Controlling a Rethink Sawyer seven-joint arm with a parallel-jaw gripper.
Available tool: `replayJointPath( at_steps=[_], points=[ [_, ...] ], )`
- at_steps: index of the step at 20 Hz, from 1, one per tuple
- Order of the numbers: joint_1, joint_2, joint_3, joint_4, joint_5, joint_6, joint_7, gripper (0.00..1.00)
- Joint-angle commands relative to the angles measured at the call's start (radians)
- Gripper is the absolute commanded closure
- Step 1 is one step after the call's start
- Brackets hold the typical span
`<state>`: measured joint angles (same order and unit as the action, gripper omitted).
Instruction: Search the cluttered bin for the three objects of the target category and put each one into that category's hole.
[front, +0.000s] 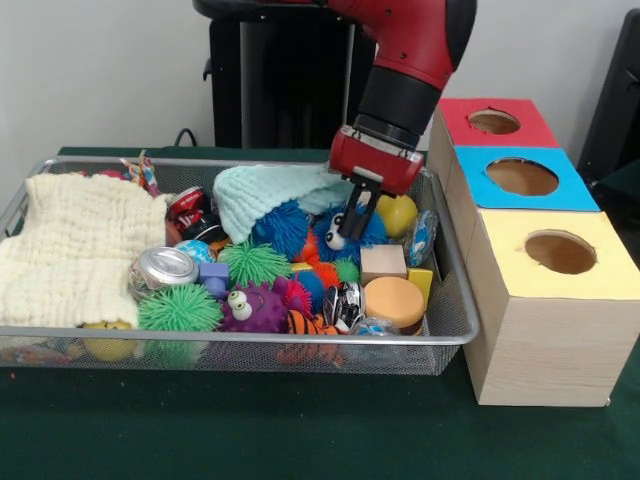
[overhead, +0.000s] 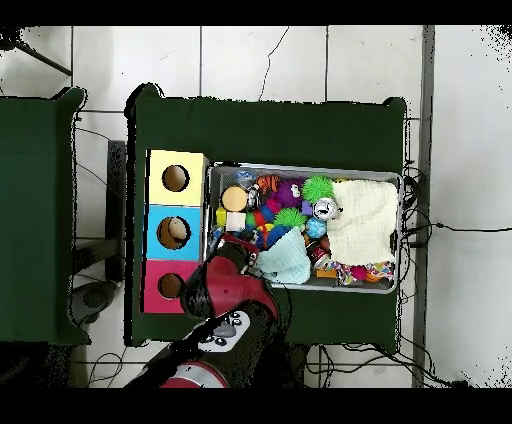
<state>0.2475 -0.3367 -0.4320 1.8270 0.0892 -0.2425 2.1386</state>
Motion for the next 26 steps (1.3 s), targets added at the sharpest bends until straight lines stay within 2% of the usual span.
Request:
replayJointPath(
  at_steps=[1, 4, 13, 15, 18, 22, 26],
  points=[
    [-0.073, 0.024, 0.106, -0.012, -0.04, -0.121, 0.157, 1.0],
    [-0.119, 0.027, 0.141, -0.008, -0.068, -0.134, 0.161, 1.0],
    [-0.166, 0.022, 0.181, 0.004, -0.104, -0.182, 0.174, 1.0],
    [-0.191, 0.014, 0.208, 0.007, -0.131, -0.204, 0.185, 1.0],
    [-0.292, -0.029, 0.334, 0.032, -0.227, -0.238, 0.239, 1.0],
    [-0.359, -0.097, 0.464, 0.066, -0.273, -0.261, 0.303, 1.0],
    [-0.443, -0.112, 0.591, 0.077, -0.336, -0.307, 0.332, 1.0]
  ],
)
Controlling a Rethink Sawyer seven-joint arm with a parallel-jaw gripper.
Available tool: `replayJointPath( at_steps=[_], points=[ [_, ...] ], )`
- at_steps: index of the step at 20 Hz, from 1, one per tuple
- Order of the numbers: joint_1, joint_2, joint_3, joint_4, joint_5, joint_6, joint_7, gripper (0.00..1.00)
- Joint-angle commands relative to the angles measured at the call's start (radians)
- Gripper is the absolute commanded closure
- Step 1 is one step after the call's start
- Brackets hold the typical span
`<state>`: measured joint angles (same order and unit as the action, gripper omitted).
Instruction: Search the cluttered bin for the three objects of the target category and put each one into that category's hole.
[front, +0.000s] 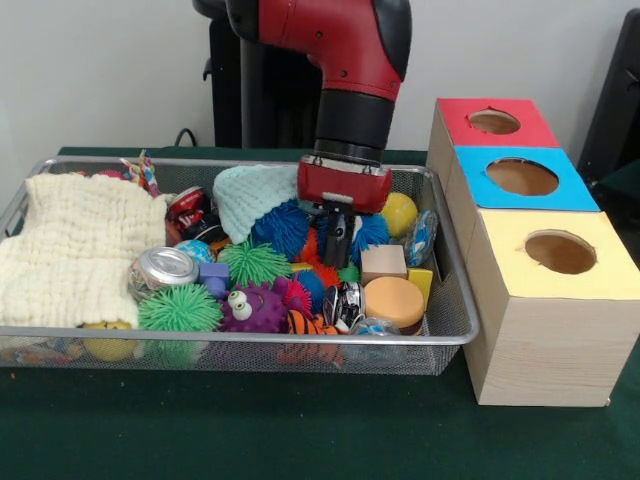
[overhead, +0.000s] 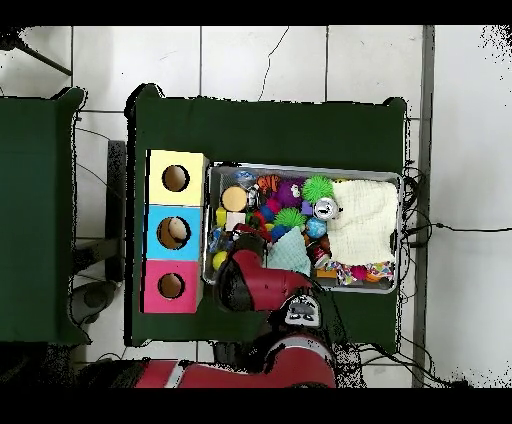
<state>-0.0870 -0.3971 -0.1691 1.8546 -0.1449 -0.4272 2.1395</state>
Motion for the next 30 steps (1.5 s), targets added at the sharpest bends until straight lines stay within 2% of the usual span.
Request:
replayJointPath(
  at_steps=[1, 6, 14, 24, 30],
  points=[
    [-0.124, -0.053, 0.351, 0.05, -0.109, -0.125, 0.33, 1.0],
    [-0.194, -0.043, 0.44, 0.057, -0.155, -0.147, 0.304, 1.0],
    [-0.26, -0.002, 0.487, 0.048, -0.22, -0.162, 0.241, 1.0],
    [-0.332, 0.053, 0.46, 0.028, -0.317, -0.162, 0.171, 1.0],
    [-0.362, 0.043, 0.461, 0.041, -0.352, -0.148, 0.161, 1.0]
  ],
)
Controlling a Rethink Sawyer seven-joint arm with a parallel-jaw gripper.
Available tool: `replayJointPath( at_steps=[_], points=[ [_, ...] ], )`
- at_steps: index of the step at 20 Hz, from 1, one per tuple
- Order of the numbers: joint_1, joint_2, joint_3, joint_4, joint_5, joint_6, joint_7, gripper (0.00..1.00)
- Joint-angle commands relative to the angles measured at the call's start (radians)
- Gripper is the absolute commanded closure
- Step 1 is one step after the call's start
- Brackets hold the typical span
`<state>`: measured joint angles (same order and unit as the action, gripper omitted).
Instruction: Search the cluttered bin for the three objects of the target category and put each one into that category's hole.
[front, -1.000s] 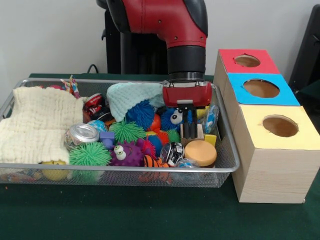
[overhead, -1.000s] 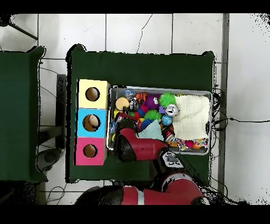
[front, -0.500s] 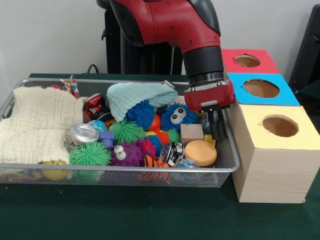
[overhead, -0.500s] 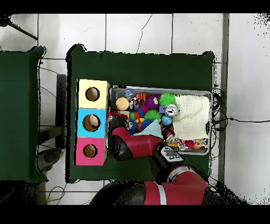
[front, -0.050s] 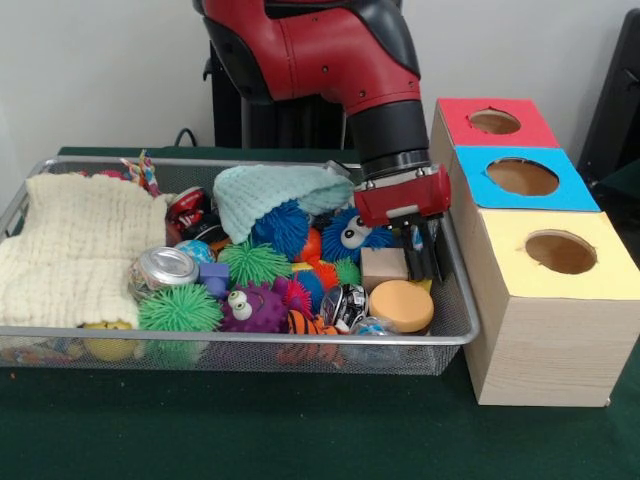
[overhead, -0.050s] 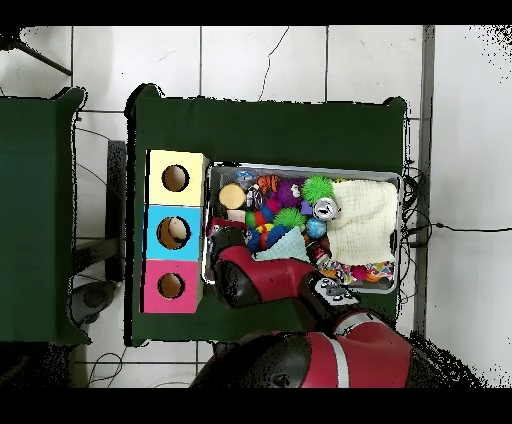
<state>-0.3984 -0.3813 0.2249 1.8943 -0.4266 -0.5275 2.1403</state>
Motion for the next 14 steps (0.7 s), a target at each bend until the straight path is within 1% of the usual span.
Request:
replayJointPath(
  at_steps=[1, 4, 10, 13, 14],
  points=[
    [-0.053, 0.026, 0.066, 0.003, -0.074, -0.047, 0.16, 1.0],
    [-0.057, 0.028, 0.063, 0.001, -0.082, -0.045, 0.157, 1.0],
    [-0.047, 0.021, 0.056, 0.003, -0.068, -0.044, 0.156, 1.0],
    [-0.025, 0.019, 0.021, 0.001, -0.034, -0.037, 0.146, 1.0],
    [-0.004, 0.015, -0.007, 0.002, -0.006, -0.032, 0.138, 1.0]
  ],
)
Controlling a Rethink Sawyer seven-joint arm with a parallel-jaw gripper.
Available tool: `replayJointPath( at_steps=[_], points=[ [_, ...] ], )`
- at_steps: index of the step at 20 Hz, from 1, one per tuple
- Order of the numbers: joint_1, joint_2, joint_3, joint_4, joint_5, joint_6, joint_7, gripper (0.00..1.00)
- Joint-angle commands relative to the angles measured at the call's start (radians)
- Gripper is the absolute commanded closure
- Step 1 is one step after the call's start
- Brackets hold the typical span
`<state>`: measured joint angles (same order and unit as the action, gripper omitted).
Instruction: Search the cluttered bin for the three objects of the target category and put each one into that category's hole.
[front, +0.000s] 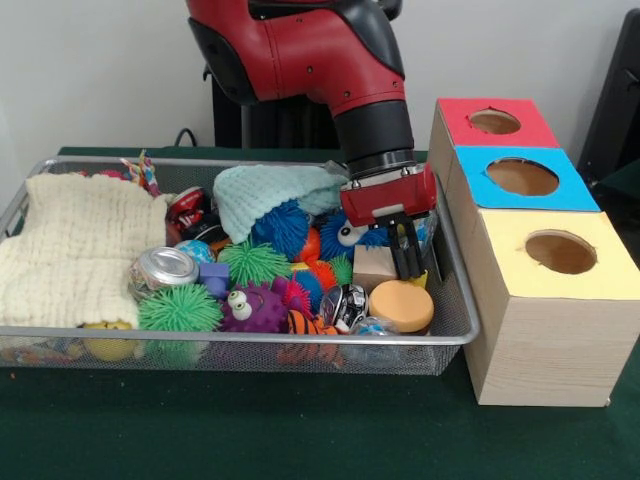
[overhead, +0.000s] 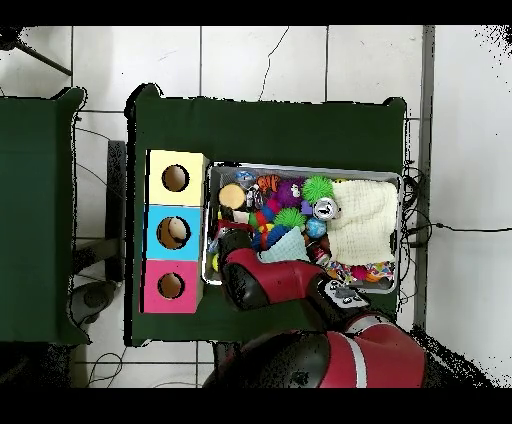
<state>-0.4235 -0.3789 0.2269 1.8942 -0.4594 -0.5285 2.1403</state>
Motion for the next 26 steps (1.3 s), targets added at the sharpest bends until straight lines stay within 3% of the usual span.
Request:
replayJointPath(
  at_steps=[1, 5, 13, 15, 23, 26],
  points=[
    [0.049, 0.005, -0.044, 0.001, 0.06, -0.014, 0.127, 1.0],
    [0.136, -0.012, -0.151, -0.003, 0.16, 0.028, 0.101, 1.0],
    [0.23, 0.023, -0.284, -0.034, 0.259, 0.028, 0.074, 1.0],
    [0.23, 0.03, -0.294, -0.04, 0.255, 0.035, 0.074, 1.0],
    [0.235, -0.06, -0.345, 0.039, 0.256, 0.103, 0.102, 1.0],
    [0.335, -0.117, -0.48, 0.096, 0.334, 0.098, 0.084, 1.0]
  ],
)
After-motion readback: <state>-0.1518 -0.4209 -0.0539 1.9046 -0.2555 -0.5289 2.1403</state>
